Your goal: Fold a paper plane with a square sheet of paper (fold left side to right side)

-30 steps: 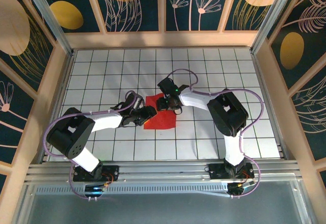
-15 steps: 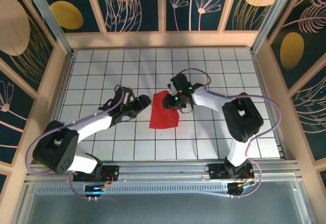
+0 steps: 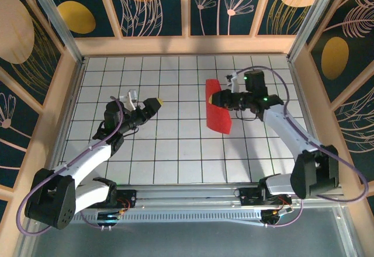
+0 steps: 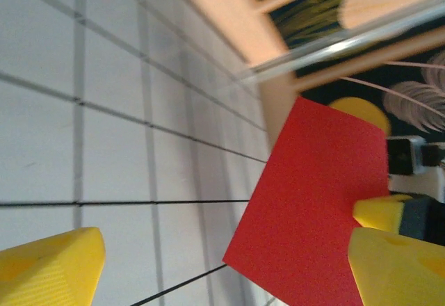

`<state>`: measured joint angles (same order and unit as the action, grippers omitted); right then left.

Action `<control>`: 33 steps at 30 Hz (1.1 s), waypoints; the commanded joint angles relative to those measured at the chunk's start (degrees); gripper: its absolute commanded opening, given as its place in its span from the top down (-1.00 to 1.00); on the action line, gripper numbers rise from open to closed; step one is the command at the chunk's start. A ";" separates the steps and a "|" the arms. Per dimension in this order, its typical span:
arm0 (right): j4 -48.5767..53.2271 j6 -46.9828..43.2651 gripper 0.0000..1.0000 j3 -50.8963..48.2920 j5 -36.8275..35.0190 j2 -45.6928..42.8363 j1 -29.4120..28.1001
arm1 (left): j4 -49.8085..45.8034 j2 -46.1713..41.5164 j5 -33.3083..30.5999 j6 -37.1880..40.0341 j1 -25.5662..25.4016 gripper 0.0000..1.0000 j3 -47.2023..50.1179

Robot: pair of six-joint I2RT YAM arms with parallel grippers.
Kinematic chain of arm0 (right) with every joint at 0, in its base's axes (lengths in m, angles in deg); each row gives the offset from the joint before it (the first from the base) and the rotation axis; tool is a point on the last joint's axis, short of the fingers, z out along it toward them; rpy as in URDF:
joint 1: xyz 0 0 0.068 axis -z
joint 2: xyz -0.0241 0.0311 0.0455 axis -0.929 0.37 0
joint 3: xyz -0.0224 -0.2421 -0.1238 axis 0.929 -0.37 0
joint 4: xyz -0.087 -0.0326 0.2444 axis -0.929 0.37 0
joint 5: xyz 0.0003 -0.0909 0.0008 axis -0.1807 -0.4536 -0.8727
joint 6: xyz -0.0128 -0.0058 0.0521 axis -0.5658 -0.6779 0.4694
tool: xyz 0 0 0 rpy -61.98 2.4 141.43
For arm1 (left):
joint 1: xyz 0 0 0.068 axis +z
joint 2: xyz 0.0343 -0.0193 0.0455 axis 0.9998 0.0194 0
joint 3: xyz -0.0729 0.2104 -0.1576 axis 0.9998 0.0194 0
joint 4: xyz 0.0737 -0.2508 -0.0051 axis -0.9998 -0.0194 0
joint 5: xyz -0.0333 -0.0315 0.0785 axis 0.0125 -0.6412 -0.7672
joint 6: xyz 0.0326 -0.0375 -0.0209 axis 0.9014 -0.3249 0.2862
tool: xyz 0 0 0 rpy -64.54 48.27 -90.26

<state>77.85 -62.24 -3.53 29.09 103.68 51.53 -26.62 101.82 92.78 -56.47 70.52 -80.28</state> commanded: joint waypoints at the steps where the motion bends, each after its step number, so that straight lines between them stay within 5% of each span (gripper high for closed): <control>1: 1.21 0.14 0.45 -0.29 8.74 -3.98 1.36 | 13.49 1.16 8.76 0.55 0.15 -0.81 -1.02; 6: -6.48 7.53 0.46 -0.44 15.16 -7.59 1.29 | 23.65 6.49 15.25 -2.63 -0.99 -0.81 -4.95; 12: -19.25 18.23 0.47 -1.42 18.85 -10.24 -0.54 | 20.31 11.14 18.63 3.38 -6.06 -0.81 -12.84; 25: -21.11 18.54 0.48 0.40 17.96 -6.91 -5.69 | 21.30 17.02 22.44 4.05 -10.63 -0.80 -19.25; 27: -19.31 16.88 0.48 0.38 17.09 -6.52 -5.58 | 21.46 16.80 23.24 4.02 -10.63 -0.57 -19.28; 33: -11.66 10.57 0.47 1.12 13.41 -4.98 -4.49 | 15.68 15.30 22.22 7.56 -10.63 0.71 -19.74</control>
<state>62.05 -47.56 -4.12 44.34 97.98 46.24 -9.25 118.65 114.44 -52.39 60.05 -98.33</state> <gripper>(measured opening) 0.266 0.191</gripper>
